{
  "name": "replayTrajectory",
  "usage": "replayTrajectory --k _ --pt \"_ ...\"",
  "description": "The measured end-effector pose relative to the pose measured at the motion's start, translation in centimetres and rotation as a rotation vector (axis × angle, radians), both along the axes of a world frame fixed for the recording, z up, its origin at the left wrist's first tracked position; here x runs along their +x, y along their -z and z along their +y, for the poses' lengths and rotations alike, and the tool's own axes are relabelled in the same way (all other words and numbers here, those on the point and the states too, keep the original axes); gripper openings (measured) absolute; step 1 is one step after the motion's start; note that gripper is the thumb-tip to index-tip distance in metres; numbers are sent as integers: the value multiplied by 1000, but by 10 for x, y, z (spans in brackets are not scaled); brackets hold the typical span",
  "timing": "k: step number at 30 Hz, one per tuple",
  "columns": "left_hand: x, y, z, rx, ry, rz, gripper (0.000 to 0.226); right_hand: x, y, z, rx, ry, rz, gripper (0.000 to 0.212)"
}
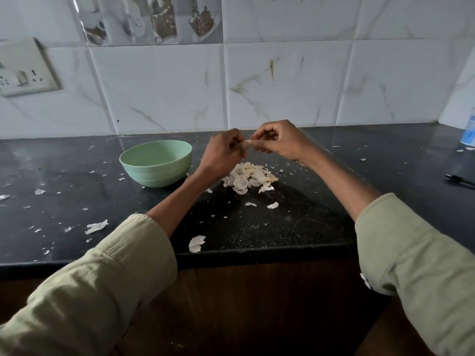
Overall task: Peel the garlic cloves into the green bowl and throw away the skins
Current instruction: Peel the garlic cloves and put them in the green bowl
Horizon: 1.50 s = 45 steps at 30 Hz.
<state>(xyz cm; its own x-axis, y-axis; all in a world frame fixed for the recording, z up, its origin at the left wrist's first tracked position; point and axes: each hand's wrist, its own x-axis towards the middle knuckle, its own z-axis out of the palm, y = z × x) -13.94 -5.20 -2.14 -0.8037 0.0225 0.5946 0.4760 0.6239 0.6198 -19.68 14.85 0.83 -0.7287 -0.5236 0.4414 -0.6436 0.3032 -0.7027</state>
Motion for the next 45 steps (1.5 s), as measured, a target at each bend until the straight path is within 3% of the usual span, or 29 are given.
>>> replayTrajectory --k 6,19,23,28,33,39,45 --pt "4 0 3 -38 22 -71 13 0 -1 -9 8 31 123 31" --pt "7 -8 2 -176 -3 30 27 6 -8 -5 -123 -130 -132 30" --pt "6 -6 7 -25 61 -44 34 6 -8 -4 -159 -97 -183 28" --pt "6 -10 10 131 55 -63 31 8 -8 -9 -107 -21 5 23" --pt "2 -11 9 259 24 -85 36 15 2 -30 222 138 402 26" --pt "3 -10 9 273 89 -98 45 25 3 -33 271 118 506 26" --pt "12 -12 10 331 205 -172 38 25 2 -32 243 105 499 34"
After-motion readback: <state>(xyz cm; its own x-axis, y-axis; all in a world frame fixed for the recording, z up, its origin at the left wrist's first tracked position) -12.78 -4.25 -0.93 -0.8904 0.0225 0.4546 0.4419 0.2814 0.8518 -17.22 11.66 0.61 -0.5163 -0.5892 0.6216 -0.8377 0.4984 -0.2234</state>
